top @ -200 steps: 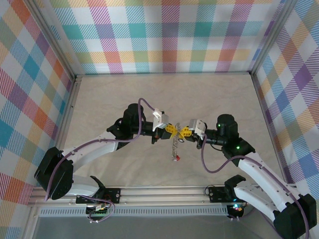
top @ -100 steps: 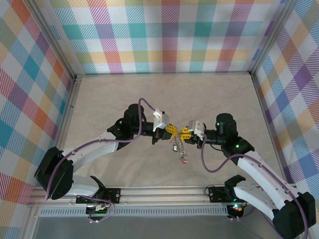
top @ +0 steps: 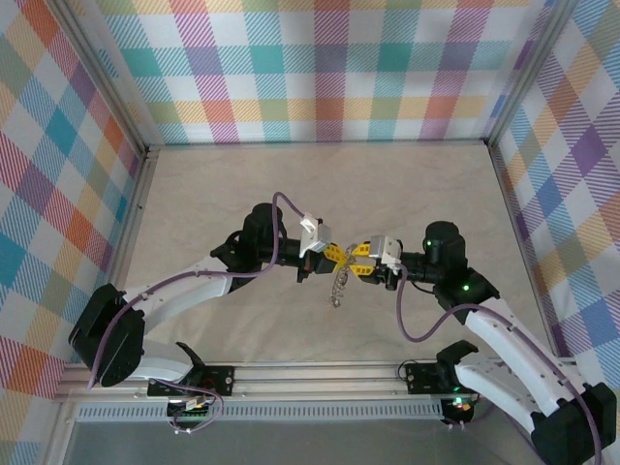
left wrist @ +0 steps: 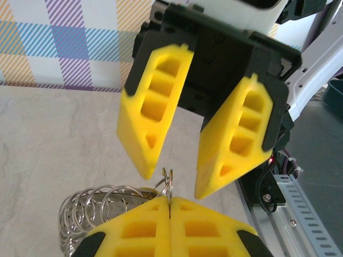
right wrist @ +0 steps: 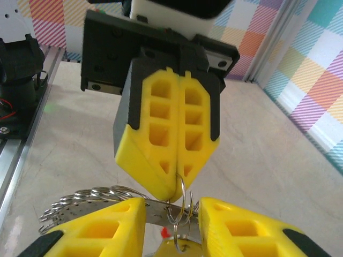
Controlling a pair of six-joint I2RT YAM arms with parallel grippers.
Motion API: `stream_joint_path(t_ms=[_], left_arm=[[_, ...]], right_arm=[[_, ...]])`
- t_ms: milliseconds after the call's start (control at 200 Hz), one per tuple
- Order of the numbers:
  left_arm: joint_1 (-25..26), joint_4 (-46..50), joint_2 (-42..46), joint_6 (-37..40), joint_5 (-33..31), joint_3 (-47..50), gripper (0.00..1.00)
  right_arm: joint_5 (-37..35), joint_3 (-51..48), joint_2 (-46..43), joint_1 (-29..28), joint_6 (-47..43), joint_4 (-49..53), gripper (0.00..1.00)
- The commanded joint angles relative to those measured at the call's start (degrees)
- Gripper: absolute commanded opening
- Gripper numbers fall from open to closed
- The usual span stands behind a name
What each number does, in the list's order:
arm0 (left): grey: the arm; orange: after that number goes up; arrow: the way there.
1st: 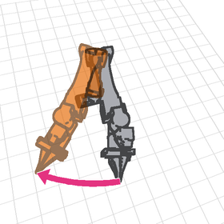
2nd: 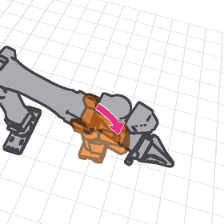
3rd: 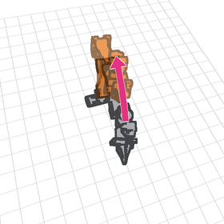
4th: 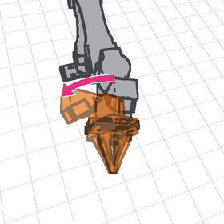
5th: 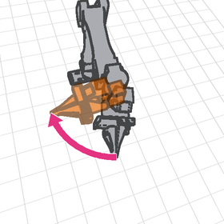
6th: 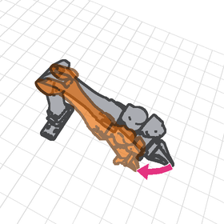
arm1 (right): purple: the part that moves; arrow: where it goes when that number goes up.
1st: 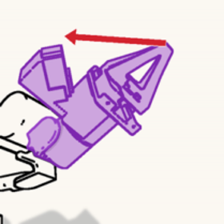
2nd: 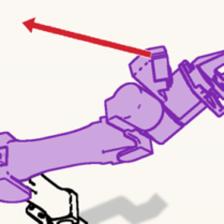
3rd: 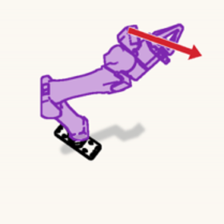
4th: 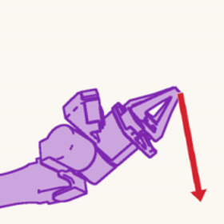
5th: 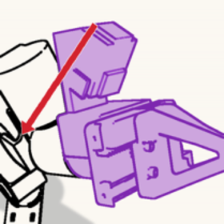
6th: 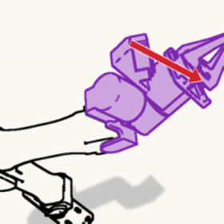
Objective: Put the keys on the keyring
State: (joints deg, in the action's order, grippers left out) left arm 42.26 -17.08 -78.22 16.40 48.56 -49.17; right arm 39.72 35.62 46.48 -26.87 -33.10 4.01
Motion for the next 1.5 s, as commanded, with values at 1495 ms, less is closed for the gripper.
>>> stream_joint_path(t_ms=[1495], left_arm=[[0.50, -3.88, 0.71, -0.23, 3.30, -1.66, 0.00]], right_arm=[[14.58, 3.67, 5.66, 4.11, -1.21, 6.14, 0.22]])
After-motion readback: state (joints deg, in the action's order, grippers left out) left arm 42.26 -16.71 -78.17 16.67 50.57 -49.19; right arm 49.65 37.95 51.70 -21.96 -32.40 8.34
